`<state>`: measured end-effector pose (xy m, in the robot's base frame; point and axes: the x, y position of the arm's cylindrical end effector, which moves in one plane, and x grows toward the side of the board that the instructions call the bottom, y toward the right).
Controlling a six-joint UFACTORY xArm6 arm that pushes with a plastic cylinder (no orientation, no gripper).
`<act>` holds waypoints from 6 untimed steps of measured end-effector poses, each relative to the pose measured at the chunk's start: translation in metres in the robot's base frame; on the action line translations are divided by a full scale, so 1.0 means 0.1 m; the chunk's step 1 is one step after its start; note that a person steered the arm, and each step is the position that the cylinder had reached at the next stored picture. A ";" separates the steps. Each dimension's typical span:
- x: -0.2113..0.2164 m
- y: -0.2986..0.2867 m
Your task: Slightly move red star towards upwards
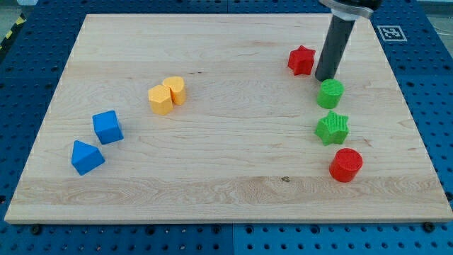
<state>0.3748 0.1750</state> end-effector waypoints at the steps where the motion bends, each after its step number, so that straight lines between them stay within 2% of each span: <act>1: -0.02 -0.01; 3: -0.02 -0.58; 4: -0.10 -0.66; 6: -0.27 -0.40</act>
